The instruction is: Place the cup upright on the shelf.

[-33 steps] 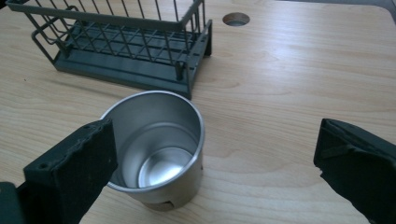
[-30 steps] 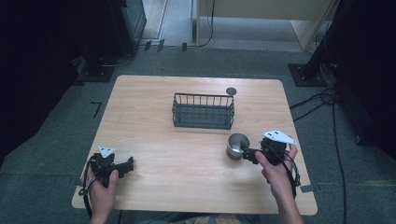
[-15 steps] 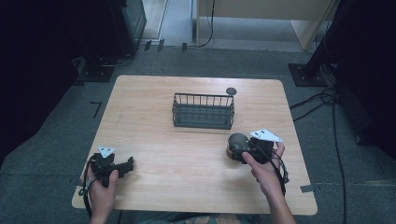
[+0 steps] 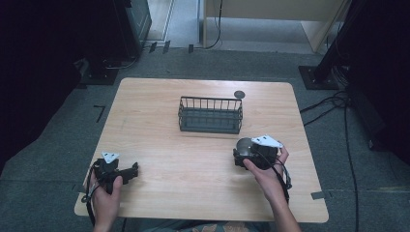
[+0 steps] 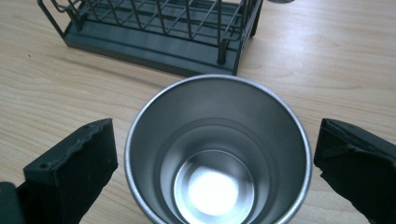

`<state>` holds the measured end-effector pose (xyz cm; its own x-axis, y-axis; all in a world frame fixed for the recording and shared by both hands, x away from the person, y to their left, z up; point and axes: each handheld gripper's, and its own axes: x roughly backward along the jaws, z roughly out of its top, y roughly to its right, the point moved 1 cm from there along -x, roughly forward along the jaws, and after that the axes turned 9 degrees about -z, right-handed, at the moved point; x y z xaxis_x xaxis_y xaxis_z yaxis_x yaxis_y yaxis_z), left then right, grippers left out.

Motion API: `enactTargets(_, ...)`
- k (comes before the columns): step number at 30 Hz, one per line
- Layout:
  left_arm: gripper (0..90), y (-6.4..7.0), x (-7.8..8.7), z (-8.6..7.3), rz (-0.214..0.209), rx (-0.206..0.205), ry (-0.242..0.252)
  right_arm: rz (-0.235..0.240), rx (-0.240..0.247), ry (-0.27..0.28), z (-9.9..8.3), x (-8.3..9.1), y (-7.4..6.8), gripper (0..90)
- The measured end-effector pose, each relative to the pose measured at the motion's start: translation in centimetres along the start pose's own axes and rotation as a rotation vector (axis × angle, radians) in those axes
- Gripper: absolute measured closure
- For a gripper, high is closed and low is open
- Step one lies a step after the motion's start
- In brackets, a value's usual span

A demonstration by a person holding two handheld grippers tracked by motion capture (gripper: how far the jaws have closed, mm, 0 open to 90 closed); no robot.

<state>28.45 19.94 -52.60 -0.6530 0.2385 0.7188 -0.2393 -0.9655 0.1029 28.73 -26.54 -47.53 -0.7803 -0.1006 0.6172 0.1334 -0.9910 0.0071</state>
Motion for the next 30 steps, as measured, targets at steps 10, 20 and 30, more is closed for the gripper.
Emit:
enactTargets(10, 0.0, 0.0, 0.0, 0.0, 0.0, 0.0, 0.0, -0.021, 0.0, -0.046, -0.9, -1.4, -0.2, 0.0)
enactTargets(20, 0.0, 0.0, 0.0, 0.0, 0.001, -0.001, 0.0, -0.062, 0.02, -0.044, -1.2, -1.4, -0.6, 17.7)
enactTargets(30, 0.0, 0.0, 0.0, 0.0, 0.001, 0.0, 0.0, -0.032, 0.016, -0.031, -0.3, -0.8, -0.6, 18.0)
